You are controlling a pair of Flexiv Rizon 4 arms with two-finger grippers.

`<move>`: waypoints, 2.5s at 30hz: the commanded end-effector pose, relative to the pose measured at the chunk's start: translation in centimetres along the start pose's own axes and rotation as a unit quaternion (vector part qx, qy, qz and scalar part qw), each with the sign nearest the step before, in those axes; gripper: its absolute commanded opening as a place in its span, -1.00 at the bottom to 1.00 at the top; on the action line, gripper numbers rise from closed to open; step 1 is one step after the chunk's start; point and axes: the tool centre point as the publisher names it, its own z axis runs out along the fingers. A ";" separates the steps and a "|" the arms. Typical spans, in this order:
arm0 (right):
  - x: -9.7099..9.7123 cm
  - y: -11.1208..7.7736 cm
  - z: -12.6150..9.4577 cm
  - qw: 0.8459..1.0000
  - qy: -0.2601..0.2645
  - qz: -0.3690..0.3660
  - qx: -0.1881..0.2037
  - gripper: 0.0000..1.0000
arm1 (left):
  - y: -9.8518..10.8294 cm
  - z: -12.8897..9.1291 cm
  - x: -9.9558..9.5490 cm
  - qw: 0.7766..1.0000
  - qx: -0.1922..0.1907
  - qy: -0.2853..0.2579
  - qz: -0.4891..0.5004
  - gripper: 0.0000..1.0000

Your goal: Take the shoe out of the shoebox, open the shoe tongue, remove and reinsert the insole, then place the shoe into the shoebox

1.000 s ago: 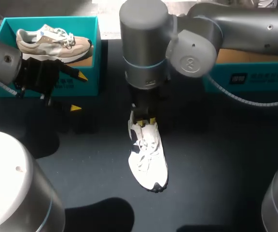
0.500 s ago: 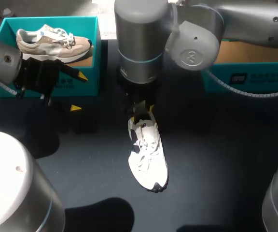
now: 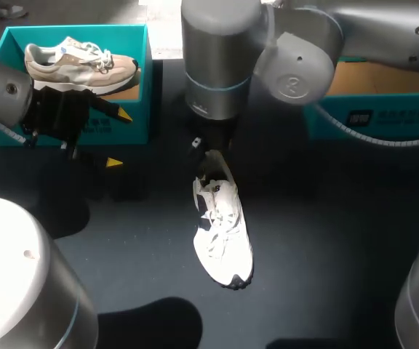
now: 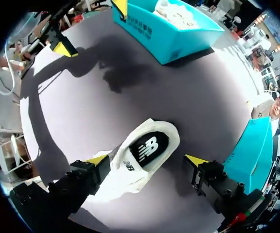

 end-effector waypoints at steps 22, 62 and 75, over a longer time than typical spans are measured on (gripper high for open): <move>-4.2 4.0 6.5 0.945 -0.051 -0.319 0.045 1.00 | -0.1 -0.1 0.1 1.000 -0.001 0.000 0.000 1.00; -7.9 1.5 -0.7 0.961 -0.047 -0.269 0.046 -1.00 | -0.1 -0.1 0.1 1.000 -0.001 0.000 0.000 1.00; -13.6 3.4 -14.3 0.947 -0.093 -0.305 0.025 -1.00 | -0.1 -0.1 0.1 1.000 -0.001 0.000 0.000 1.00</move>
